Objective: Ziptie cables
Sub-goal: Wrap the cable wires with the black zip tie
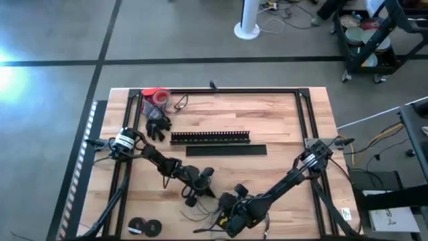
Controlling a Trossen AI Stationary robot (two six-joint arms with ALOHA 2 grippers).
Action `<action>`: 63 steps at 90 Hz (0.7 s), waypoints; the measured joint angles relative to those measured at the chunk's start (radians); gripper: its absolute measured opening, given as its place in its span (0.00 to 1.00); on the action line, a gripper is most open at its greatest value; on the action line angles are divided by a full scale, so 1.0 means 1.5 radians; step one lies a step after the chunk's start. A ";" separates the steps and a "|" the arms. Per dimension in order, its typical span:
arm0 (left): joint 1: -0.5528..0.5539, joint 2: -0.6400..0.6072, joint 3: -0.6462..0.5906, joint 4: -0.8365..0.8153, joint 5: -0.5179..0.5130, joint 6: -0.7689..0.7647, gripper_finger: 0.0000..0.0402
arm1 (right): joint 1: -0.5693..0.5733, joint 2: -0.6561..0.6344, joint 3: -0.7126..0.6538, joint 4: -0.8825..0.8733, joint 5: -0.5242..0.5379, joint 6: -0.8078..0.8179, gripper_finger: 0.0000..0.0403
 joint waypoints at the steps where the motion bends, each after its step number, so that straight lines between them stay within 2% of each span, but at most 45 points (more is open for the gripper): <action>1: 0.000 0.000 0.000 0.000 0.000 0.001 0.00 | 0.000 -0.001 0.001 0.000 -0.002 -0.006 0.17; 15: 0.000 -0.007 0.000 -0.007 0.005 0.013 0.00 | -0.006 -0.033 0.005 -0.008 -0.016 -0.061 0.40; 24: 0.000 -0.021 -0.004 -0.026 0.005 0.013 0.03 | -0.007 -0.052 0.005 -0.042 0.039 -0.093 0.52; 32: 0.000 -0.050 -0.006 -0.075 -0.001 0.006 0.08 | -0.008 -0.077 -0.002 -0.056 0.092 -0.129 0.59; 37: 0.000 -0.071 -0.006 -0.112 -0.011 0.001 0.12 | -0.014 -0.085 -0.006 -0.051 0.096 -0.159 0.61; 45: -0.001 -0.109 -0.003 -0.171 -0.037 -0.009 0.20 | -0.025 -0.083 -0.023 -0.052 0.064 -0.210 0.61; 54: -0.003 -0.154 0.000 -0.235 -0.053 -0.018 0.29 | -0.031 -0.085 -0.056 -0.029 0.057 -0.235 0.57; 63: -0.008 -0.180 0.000 -0.236 -0.056 -0.025 0.36 | -0.030 -0.092 -0.077 -0.002 0.054 -0.235 0.52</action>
